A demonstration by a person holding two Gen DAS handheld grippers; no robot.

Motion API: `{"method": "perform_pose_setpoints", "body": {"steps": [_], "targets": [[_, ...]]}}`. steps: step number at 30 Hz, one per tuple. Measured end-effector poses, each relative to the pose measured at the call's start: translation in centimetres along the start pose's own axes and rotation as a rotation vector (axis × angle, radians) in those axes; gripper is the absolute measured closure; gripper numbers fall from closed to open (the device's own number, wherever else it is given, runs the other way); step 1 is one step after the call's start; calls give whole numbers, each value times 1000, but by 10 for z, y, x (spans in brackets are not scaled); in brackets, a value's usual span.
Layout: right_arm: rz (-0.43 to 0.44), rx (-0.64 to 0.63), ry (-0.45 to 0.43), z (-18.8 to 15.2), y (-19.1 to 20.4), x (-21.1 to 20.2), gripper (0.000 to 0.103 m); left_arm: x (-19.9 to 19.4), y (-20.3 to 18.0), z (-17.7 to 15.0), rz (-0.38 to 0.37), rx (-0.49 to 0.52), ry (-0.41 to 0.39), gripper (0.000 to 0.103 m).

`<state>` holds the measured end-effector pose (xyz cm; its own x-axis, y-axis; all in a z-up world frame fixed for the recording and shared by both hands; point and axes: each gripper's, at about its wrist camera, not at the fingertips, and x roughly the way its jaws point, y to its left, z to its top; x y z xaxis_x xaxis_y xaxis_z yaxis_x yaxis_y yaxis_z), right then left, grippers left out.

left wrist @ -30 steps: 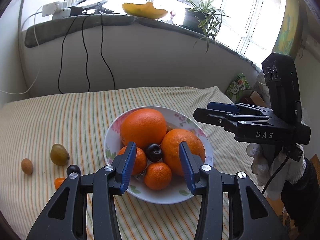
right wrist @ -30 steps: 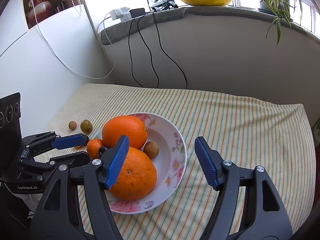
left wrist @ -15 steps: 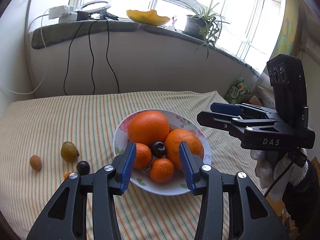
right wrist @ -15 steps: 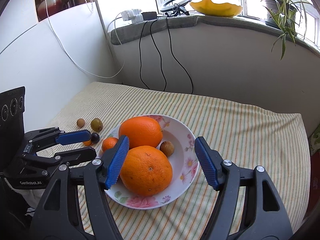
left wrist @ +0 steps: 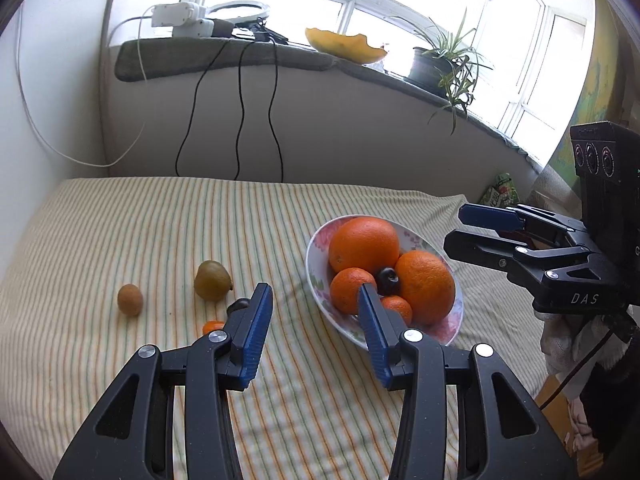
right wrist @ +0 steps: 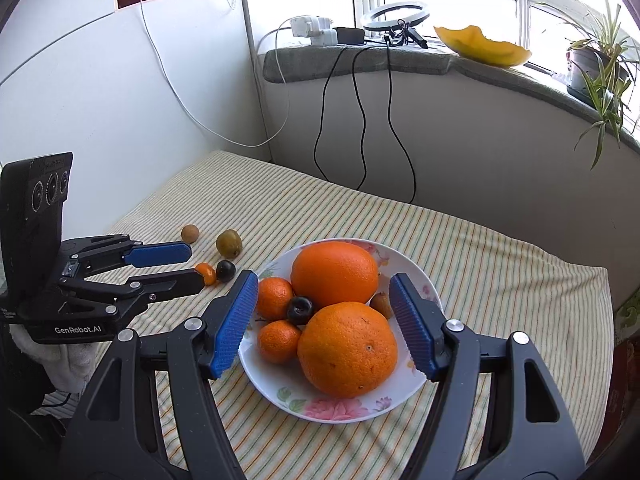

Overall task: Organize fruits
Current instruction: 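Open the left tool over the plate while the right tool releases the kiwi into it, then move the left tool to a round brown kiwi while the right tool moves to a small tangerine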

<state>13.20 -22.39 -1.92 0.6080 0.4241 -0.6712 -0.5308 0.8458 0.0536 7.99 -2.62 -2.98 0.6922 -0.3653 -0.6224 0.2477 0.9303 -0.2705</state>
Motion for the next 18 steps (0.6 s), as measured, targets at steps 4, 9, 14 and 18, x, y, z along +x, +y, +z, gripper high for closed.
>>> {"method": "perform_pose_setpoints", "body": {"steps": [4, 9, 14, 18], "targets": [[11, -49, 10, 4, 17, 6, 32, -8, 24, -4, 38, -37, -2, 60], [30, -104, 26, 8, 38, 16, 32, -16, 53, -12, 90, -80, -3, 60], [51, -162, 52, 10, 59, 30, 32, -20, 77, -15, 125, -118, -9, 60], [77, -216, 81, 11, 78, 44, 32, -19, 90, -16, 144, -137, -9, 60]]}}
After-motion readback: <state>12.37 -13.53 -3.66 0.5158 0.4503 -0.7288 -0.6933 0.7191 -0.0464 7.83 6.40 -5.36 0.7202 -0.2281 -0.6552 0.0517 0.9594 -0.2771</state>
